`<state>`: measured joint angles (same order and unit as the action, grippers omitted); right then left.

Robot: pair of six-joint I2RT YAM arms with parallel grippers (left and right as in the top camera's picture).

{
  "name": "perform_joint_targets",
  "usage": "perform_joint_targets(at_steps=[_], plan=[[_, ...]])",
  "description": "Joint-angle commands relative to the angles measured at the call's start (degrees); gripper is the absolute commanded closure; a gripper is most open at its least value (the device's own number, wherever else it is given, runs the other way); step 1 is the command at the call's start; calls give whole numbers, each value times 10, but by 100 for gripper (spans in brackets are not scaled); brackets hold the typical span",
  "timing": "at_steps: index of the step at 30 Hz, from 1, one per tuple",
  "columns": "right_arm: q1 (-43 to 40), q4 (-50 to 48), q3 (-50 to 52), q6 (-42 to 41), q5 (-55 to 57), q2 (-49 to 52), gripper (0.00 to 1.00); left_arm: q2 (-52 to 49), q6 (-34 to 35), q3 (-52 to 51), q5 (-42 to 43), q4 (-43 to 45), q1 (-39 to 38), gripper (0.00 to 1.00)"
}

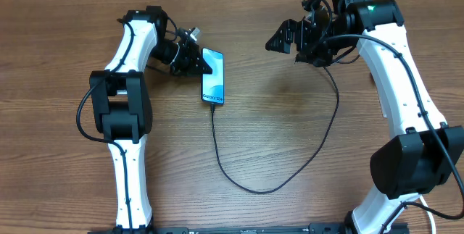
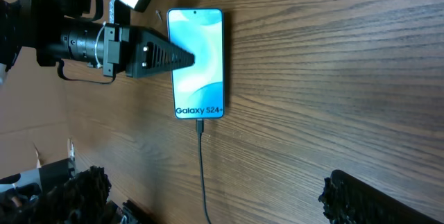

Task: Plug charger to phone and switch on socket
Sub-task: 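Withdraw both grippers away from the phone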

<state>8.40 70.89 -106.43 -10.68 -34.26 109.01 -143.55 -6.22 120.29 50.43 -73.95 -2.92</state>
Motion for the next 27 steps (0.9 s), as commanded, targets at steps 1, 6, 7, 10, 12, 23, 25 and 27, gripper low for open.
perform_joint_targets(at_steps=[1, 6, 7, 10, 12, 23, 25, 27], plan=[[2, 3, 3, 2, 1, -23, 0, 4, 7, 6, -35, 6, -7, 91], [2, 6, 3, 2, 1, -23, 0, 4, 7, 6, -53, 7, -11, 88], [2, 6, 3, 2, 1, -23, 0, 4, 7, 6, -57, 7, -12, 82], [2, 6, 3, 2, 2, -23, 0, 4, 9, 6, -72, 8, -14, 76], [2, 8, 3, 2, 2, -23, 0, 4, 11, 6, -84, 8, -14, 73], [2, 29, 3, -31, 97, -23, 0, 4, 41, 6, -201, 7, -13, 50], [2, 30, 3, -31, 101, -23, 0, 4, 41, 6, -209, 7, -13, 48], [2, 30, 3, -31, 103, -23, 0, 4, 41, 6, -210, 7, -13, 46]])
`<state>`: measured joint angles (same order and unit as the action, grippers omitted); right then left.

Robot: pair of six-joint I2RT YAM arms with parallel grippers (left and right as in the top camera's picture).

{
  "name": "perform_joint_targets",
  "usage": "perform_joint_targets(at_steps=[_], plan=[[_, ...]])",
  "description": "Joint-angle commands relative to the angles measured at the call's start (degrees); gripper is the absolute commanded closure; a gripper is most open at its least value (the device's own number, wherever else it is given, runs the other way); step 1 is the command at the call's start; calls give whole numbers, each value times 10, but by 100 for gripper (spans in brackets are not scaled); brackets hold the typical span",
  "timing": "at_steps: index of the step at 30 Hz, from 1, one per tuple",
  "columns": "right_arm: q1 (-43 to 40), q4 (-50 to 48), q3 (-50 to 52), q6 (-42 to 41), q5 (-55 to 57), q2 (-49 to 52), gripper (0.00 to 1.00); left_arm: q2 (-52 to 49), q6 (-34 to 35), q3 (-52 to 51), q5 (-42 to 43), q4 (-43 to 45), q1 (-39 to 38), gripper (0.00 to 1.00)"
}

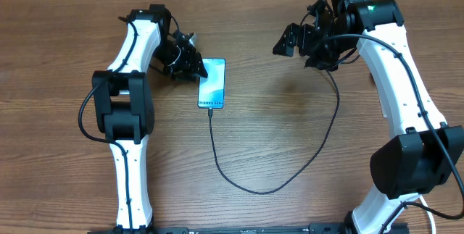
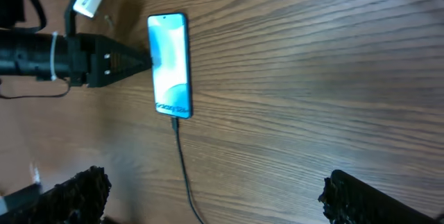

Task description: Plug charger to phone and switch on socket

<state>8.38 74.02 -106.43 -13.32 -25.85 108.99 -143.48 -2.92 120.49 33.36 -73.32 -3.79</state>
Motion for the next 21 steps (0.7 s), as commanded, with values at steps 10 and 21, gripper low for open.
perform_joint_targets(at_steps=[10, 21], plan=[[-23, 16, 3, -99, 216, -23, 0, 29, 8, 17, -40, -11, 11, 16], [-231, 23, 3, -98, 228, -23, 0, 205, 18, 64, -128, 26, 22, 0]])
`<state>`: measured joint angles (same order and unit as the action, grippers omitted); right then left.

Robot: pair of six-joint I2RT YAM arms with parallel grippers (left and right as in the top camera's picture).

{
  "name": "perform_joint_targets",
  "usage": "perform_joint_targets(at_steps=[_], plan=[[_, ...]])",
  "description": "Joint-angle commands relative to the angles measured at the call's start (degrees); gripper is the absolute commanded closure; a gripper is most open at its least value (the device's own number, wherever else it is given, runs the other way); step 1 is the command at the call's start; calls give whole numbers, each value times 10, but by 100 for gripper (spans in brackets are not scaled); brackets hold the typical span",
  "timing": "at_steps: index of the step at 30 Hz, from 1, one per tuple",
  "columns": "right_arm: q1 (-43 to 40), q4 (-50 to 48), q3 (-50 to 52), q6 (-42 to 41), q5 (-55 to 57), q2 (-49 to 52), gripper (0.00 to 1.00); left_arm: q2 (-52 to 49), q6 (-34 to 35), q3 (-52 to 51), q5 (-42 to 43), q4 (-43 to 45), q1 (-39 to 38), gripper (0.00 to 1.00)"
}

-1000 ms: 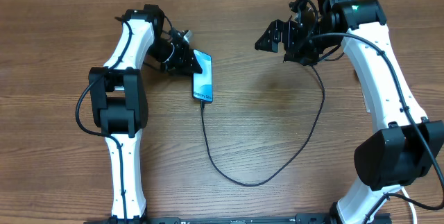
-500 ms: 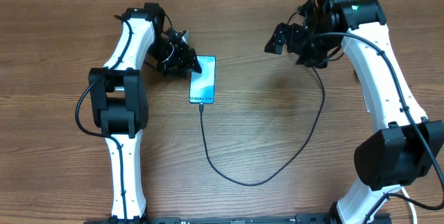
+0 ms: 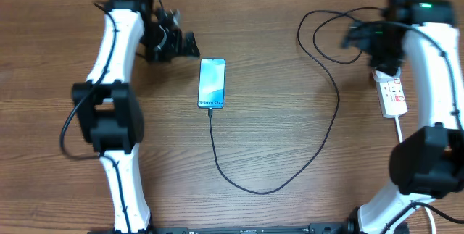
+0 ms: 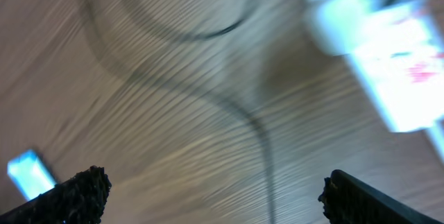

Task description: Plug charger to phone and switch on socket

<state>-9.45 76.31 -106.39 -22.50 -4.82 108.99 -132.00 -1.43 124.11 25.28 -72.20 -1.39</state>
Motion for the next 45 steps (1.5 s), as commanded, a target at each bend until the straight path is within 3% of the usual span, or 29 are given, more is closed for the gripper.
perform_joint_targets(at_steps=[1, 5, 12, 19, 24, 28, 45], plan=[[-69, -1, 3, -7, 18, -23, 0, 98, 3, 28, -57, 20, -2, 0], [-170, -8, 3, -7, 48, -22, 0, 115, 3, 28, -79, 24, -2, 0], [-235, -22, 3, 19, 92, -4, 0, 114, 3, 24, -79, 24, -2, 0], [-240, -38, 3, 126, 92, 57, 0, 114, 3, 24, -79, 24, -2, 0], [-242, -42, 3, 133, 90, 115, 0, 114, 3, 24, -79, 24, -2, 0], [-242, -54, 3, 195, -4, 140, 0, 114, 3, 24, -79, 24, -2, 0], [-238, -70, 4, 170, 11, 183, 0, 114, 3, 24, -79, 24, -2, 0]])
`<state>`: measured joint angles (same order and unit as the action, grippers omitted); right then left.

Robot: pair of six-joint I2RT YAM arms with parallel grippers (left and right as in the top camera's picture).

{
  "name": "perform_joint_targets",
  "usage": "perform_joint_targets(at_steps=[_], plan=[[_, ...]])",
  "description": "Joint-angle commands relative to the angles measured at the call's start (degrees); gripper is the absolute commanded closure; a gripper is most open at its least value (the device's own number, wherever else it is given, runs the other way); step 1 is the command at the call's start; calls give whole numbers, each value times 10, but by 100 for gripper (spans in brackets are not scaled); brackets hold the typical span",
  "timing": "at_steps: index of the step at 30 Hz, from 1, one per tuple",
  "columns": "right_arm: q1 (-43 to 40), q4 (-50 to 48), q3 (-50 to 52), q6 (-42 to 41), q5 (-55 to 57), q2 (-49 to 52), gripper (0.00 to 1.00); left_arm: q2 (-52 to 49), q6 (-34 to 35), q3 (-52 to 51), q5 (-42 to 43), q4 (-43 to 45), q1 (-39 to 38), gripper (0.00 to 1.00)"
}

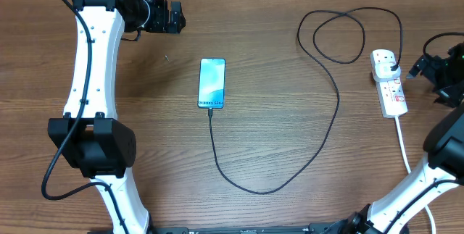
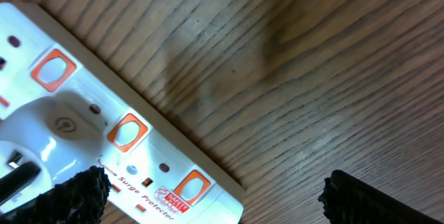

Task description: Plug charger to phone and switch on socket

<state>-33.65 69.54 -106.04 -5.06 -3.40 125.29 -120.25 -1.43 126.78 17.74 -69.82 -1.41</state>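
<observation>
The phone lies face up with its screen lit, and the black charger cable is plugged into its lower end. The cable loops across the table to a white plug seated in the white power strip. In the right wrist view the strip shows three orange switches and the plug. My right gripper hangs open just above the strip's end, touching nothing. My left gripper is raised at the far left, its fingers seemingly together and empty.
The strip's own white lead runs toward the table's front right. A wide loop of the black cable lies left of the strip. Bare wood lies between the phone and the strip.
My right gripper has moved from beside the plug to the right of the strip and now looks down on its switches. The left arm has lifted farther back and left. The phone has not moved.
At first my left gripper pressed on the phone, with the cable plugged in, while the right gripper hovered open near the middle. The left then nudged the phone straight. Later the left had drawn off, and the right had swung to the strip, where it now hovers.
</observation>
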Motion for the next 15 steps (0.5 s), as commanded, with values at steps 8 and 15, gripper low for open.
perform_joint_targets(at_steps=[8, 15], plan=[[7, -4, 0, -9, -6, 41, 0, -4, 3, -3, -3, 0, -2, 0], [7, -21, 5, -23, -6, 41, 0, -4, 3, -3, -3, 0, -2, 0]])
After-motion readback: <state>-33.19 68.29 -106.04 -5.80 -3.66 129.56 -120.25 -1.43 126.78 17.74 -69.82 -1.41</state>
